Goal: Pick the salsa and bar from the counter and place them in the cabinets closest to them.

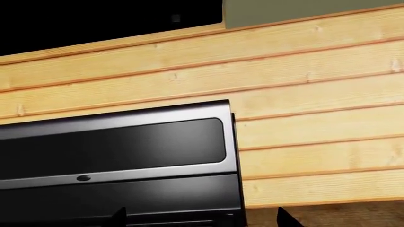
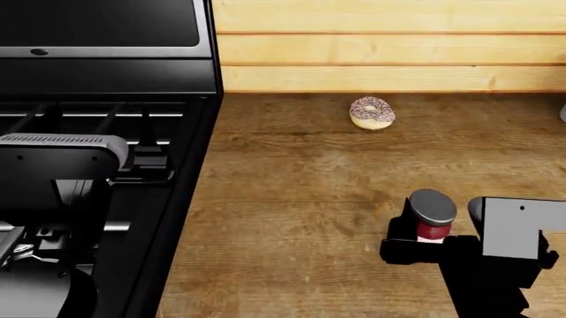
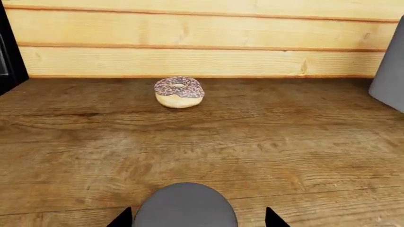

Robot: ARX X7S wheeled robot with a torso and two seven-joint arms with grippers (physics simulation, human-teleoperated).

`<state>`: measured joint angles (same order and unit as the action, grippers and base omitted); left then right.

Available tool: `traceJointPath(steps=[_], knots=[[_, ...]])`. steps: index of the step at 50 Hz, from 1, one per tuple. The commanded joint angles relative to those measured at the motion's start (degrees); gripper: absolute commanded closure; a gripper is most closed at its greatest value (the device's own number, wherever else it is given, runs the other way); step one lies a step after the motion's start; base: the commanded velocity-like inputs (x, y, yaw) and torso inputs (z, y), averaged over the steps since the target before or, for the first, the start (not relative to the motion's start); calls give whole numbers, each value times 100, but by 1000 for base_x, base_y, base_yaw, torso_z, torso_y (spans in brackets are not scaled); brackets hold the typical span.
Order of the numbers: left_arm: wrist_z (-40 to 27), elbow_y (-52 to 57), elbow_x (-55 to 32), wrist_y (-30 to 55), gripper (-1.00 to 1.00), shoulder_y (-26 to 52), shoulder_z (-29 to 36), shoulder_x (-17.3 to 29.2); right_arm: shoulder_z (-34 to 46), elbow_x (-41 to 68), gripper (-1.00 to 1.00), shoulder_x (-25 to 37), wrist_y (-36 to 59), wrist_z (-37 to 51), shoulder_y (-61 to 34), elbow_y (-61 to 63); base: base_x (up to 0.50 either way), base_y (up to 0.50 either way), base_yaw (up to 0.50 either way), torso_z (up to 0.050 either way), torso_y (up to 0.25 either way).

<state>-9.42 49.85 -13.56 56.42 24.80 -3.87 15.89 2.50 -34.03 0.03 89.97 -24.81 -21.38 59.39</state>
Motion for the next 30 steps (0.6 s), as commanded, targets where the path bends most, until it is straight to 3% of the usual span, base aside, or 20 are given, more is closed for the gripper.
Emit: traceJointPath(steps=[1,8,19,20,26,30], knots=[[-37,-39,-12,-5,-100,42,72,13,-497,1205,-100,9,-43,621,116,-60,0,0,0,0,0],[-51,-42,-32,3,-100,66,91,28,-785,2045,-100,27,-411,1060,199,-389,0,0,0,0,0],[-76,-31,-48,-16,-100,38,92,70,-861,2365,-100,132,-620,1372,205,-643,0,0,0,0,0],[-79,-31,-51,-14,-100,41,95,70,-829,2360,100,161,-575,1398,187,-608,0,0,0,0,0],[-94,-34,-77,-24,-100,31,83,63,-535,2284,100,354,-27,1498,-79,-211,0,0,0,0,0],[-105,-17,-103,-17,-100,-7,54,54,-223,1594,100,288,0,1111,-221,-192,0,0,0,0,0]])
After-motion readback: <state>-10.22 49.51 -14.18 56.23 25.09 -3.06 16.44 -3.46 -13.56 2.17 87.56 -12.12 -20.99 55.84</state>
